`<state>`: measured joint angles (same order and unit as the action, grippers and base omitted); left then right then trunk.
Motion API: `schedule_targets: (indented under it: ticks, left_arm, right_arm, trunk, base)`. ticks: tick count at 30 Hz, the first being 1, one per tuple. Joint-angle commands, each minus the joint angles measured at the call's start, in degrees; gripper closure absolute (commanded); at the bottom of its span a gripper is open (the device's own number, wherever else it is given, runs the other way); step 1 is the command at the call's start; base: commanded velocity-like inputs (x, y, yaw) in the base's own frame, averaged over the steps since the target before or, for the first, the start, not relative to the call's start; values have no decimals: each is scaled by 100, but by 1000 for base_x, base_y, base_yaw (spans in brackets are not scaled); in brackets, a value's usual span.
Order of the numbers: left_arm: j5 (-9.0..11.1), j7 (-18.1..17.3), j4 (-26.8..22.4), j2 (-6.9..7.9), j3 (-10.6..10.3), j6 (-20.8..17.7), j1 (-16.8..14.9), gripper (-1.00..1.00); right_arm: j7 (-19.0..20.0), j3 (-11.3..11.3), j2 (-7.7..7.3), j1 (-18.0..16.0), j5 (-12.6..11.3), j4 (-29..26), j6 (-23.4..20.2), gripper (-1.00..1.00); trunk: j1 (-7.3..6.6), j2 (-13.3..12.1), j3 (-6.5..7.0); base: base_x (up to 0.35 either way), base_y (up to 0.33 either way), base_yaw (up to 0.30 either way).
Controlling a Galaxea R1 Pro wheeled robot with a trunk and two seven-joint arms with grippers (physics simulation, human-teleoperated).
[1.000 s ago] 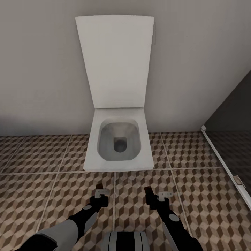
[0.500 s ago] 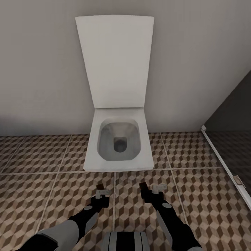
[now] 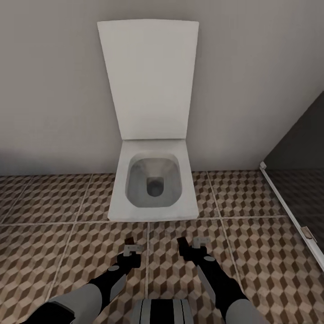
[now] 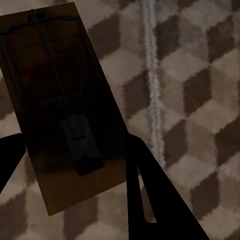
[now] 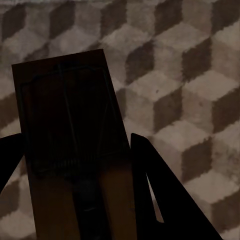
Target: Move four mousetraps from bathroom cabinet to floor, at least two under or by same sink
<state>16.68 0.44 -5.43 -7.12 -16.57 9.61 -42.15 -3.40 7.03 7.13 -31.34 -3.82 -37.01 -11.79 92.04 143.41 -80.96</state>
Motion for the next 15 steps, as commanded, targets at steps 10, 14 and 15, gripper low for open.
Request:
schedule_targets:
  ticks: [10,14,15]
  left_arm:
    - [54,4,7,-25,-50,23,-4,100]
    - [54,5,7,-41,-49,23,-4,100]
    - [54,6,7,-45,-48,23,-4,100]
  right_arm:
    - [-63,26,9,-248,-49,310,-25,100]
    - [-64,26,10,-294,-49,418,-25,100]
    - [-64,26,12,-300,-49,435,-25,100]
  trunk:
    - [-1,1,-3]
    - [-1,1,-3]
    - [-1,1,-3]
  base:
    - [0,0,0]
    - [0,0,0]
    - [0,0,0]
